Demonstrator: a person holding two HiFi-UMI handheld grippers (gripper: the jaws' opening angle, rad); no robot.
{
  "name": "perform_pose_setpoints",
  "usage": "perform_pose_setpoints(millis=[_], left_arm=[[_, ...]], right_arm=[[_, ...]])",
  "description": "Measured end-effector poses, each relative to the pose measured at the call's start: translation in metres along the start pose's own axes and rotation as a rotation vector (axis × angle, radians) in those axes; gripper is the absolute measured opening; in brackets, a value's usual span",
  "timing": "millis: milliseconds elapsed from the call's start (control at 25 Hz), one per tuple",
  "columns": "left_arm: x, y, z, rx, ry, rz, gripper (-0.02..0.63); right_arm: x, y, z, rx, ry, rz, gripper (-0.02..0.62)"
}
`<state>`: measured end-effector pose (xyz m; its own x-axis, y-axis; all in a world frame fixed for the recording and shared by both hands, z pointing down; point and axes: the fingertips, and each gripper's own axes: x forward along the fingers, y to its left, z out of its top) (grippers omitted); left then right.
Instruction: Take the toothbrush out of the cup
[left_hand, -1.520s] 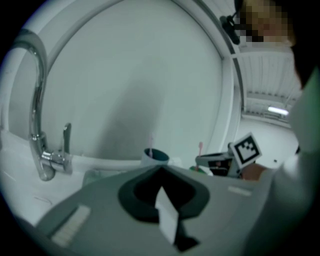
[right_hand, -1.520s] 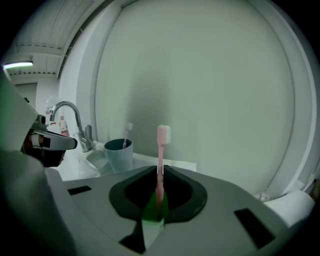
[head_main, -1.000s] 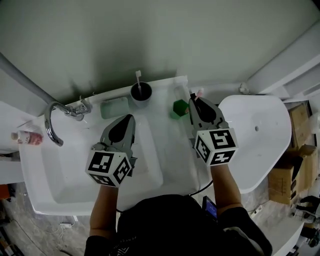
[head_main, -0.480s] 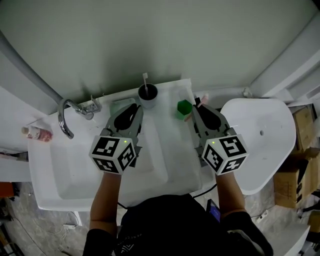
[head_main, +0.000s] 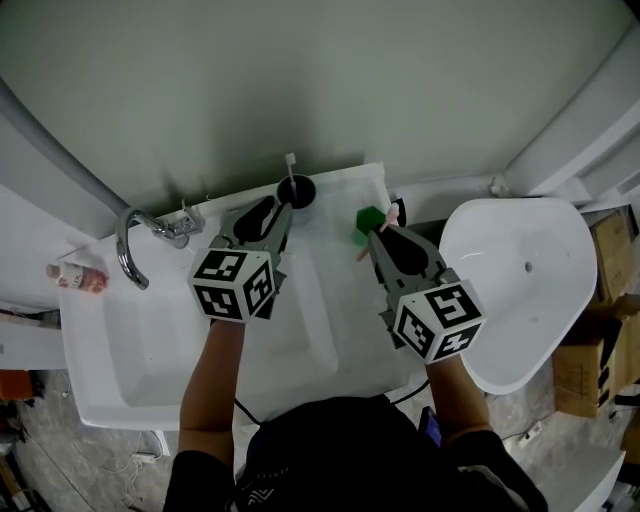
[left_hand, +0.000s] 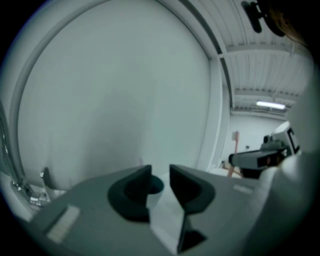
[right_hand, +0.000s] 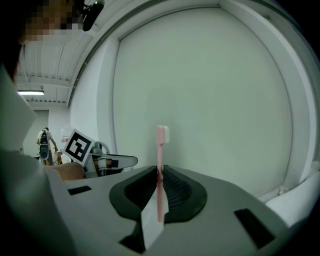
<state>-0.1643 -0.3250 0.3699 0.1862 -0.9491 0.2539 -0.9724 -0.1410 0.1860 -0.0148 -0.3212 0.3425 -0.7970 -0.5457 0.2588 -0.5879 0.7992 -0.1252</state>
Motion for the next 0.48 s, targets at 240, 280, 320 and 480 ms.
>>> perform_pose_setpoints(millis=[240, 280, 320, 480], left_arm=[[0.029, 0.020, -0.015, 0.016, 0.048, 0.050, 0.101], [0.033, 0.024, -0.015, 0.018, 0.047, 0.059, 0.101], [0.038, 0.028, -0.014, 0.021, 0.048, 0.067, 0.101], [0.056, 0.039, -0.015, 0.047, 0.067, 0.092, 0.101]], right_arm=[[0.018, -0.004, -0.009, 0.022, 0.023, 0.034, 0.037], [0.021, -0.005, -0.011, 0.026, 0.027, 0.039, 0.037], [0.025, -0.006, -0.013, 0.030, 0.032, 0.044, 0.037], [0.039, -0.011, -0.023, 0.039, 0.055, 0.063, 0.037]])
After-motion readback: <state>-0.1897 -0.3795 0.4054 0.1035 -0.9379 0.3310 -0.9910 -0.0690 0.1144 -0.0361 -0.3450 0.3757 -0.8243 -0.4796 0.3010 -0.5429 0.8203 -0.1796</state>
